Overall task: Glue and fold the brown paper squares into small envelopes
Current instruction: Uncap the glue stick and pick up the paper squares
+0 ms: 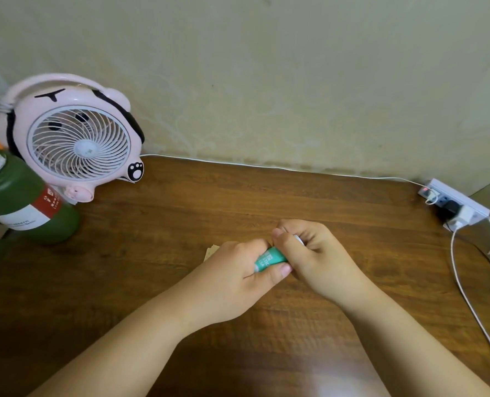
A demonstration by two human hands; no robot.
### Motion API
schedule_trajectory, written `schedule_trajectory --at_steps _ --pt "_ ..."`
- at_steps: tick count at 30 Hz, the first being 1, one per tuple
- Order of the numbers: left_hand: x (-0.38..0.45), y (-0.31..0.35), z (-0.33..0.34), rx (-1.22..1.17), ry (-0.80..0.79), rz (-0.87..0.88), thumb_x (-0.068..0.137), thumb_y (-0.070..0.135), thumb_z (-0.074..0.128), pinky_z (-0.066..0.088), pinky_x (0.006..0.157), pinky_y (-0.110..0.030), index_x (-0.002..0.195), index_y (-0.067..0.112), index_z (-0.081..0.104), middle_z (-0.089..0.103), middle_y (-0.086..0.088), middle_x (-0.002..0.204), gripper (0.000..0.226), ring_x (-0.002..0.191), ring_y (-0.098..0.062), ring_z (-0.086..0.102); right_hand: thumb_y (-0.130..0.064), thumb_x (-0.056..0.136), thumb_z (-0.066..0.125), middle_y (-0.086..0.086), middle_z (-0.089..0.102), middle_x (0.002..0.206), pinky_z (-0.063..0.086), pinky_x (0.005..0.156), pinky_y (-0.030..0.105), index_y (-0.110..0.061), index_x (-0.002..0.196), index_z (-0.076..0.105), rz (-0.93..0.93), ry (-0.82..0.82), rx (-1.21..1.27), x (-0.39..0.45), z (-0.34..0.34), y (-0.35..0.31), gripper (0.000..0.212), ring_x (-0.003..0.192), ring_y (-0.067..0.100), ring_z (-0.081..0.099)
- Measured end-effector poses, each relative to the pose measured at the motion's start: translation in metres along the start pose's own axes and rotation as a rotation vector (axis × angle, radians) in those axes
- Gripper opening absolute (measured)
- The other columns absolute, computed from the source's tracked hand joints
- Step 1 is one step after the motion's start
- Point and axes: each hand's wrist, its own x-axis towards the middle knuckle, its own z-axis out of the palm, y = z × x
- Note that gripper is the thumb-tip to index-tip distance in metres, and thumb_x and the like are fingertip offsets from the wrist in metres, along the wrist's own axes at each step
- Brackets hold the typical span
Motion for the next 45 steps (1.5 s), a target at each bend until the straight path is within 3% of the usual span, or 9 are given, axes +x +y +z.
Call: schedule_trajectory --at_steps 6,10,13,19,26,31,39,42,45 --pt "0.015 -0.008 0.003 -0.051 0.022 -0.039 0.087 0.057 0.043 0.038 0.05 -0.011 0.093 0.024 0.057 0.058 0.01 0.073 0.036 0.068 -0.004 0.057 -0.018 0.092 0.045 -0.01 0.039 0.053 0.029 0.049 0.015 -0.02 0.054 0.044 0.006 0.031 0.022 0.01 -0.002 0.009 0.038 0.049 0.002 0.035" --pt "0.035 -0.029 0.017 -0.059 0.131 -0.037 0.079 0.06 0.043 0.045 0.058 -0.009 0.097 0.035 0.053 0.06 0.018 0.08 0.032 0.081 0.004 0.059 -0.035 0.094 0.051 -0.008 0.046 0.056 0.034 0.051 0.019 -0.009 0.065 0.051 0.041 0.054 -0.024 0.027 -0.005 0.034 0.038 0.052 0.003 0.04" --pt "0.052 -0.067 0.037 -0.014 0.257 -0.034 0.082 0.053 0.056 0.052 0.063 -0.017 0.096 0.044 0.051 0.061 0.022 0.084 0.018 0.083 0.005 0.059 -0.049 0.085 0.051 -0.004 0.058 0.065 0.042 0.055 0.021 -0.017 0.079 0.059 0.125 0.053 -0.121 0.038 0.002 0.067 0.034 0.057 0.004 0.05" --pt "0.076 -0.133 0.083 0.061 0.365 0.091 0.076 0.049 0.047 0.039 0.051 -0.018 0.081 0.036 0.047 0.058 0.014 0.072 0.015 0.071 -0.003 0.058 -0.05 0.08 0.058 -0.006 0.054 0.057 0.037 0.047 0.015 -0.013 0.072 0.051 0.031 0.276 -0.235 0.046 0.04 0.142 0.038 0.05 0.002 0.047" --pt "0.04 -0.152 0.114 0.067 0.381 0.196 0.081 0.044 0.053 0.035 0.046 -0.012 0.077 0.036 0.048 0.057 0.021 0.071 0.01 0.062 0.002 0.055 -0.021 0.089 0.053 -0.005 0.036 0.055 0.031 0.05 0.022 -0.015 0.06 0.034 -0.194 0.299 -0.194 0.013 0.069 0.171 0.035 0.052 0.005 0.035" --pt "0.007 -0.149 0.127 0.045 0.332 0.22 0.088 0.035 0.058 0.033 0.044 -0.009 0.066 0.037 0.044 0.054 0.032 0.06 0.027 0.055 0.006 0.052 -0.017 0.092 0.051 0.006 0.035 0.061 0.029 0.047 0.025 -0.007 0.064 0.032 -0.167 0.254 -0.045 -0.015 0.083 0.174 0.035 0.052 0.012 0.033" --pt "0.008 -0.168 0.143 0.024 0.192 0.05 0.089 0.045 0.057 0.034 0.052 -0.025 0.075 0.021 0.054 0.048 0.009 0.06 0.028 0.05 -0.005 0.041 -0.009 0.094 0.047 0.007 0.032 0.066 0.025 0.051 0.027 0.004 0.066 0.033 -0.04 0.238 0.133 -0.033 0.097 0.196 0.034 0.057 0.016 0.026" --pt "0.009 -0.166 0.141 -0.302 0.062 0.002 0.093 0.037 0.055 0.027 0.045 -0.026 0.08 0.011 0.051 0.044 0.003 0.055 0.03 0.043 -0.009 0.032 -0.014 0.094 0.048 0.007 0.032 0.064 0.025 0.051 0.028 0.0 0.064 0.033 -0.091 0.231 0.132 -0.033 0.094 0.196 0.035 0.058 0.021 0.026" --pt "0.006 -0.159 0.136 -0.574 -0.114 -0.028 0.096 0.032 0.049 0.019 0.039 -0.019 0.088 0.008 0.047 0.038 0.004 0.051 0.026 0.039 -0.005 0.024 -0.013 0.095 0.047 -0.004 0.037 0.051 0.03 0.046 0.019 -0.013 0.059 0.035 -0.174 0.227 0.09 -0.036 0.09 0.193 0.038 0.047 0.007 0.033"
